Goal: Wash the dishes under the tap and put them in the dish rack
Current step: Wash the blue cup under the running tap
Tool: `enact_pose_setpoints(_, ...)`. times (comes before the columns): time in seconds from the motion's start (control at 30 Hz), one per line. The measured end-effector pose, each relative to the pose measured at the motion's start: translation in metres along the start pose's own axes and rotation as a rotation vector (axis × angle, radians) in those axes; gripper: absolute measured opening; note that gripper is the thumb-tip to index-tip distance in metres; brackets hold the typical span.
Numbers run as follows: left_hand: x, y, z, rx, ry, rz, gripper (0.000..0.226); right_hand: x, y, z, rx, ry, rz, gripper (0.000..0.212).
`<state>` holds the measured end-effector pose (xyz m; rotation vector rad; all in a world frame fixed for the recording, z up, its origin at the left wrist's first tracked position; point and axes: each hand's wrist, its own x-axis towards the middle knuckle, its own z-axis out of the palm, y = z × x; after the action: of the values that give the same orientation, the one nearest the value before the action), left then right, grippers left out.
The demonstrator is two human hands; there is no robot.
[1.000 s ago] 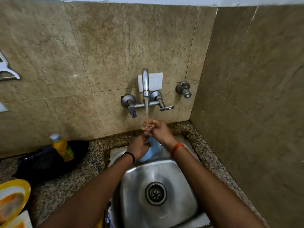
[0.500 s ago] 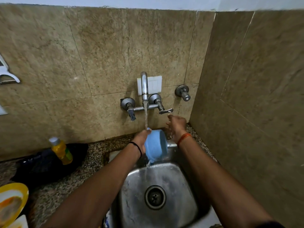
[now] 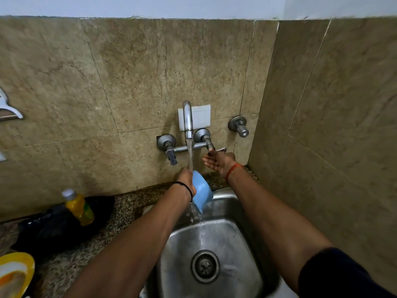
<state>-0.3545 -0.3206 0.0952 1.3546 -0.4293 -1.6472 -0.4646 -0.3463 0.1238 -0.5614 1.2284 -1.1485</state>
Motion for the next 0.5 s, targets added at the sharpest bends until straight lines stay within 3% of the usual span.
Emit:
enact_pose_setpoints(0.13,0.007,-0.008,-0.003,0.196,0.087,0.035,0.046,0.006,0.002,-0.004,-0.086,0.154,-0.104,0.025)
enact_pose_setpoints(0.33,0.003,-0.016,-0.008,0.409,0.113,0.098,0.036,-0.003,0.007,-0.002,-1.125,0.52,-0.519,0.03)
enact_pose_setpoints(0.4,0.0,-0.015,-0.013,0.48,0.1,0.124,0.036,-0.006,0.011,0.001,-1.321,0.557,-0.613,0.032)
enact_pose_setpoints(0.5,-0.004,-0.017,-0.019,0.543,0.087,0.23,0.037,-0.009,0.008,-0.003,-1.409,0.534,-0.638,0.033)
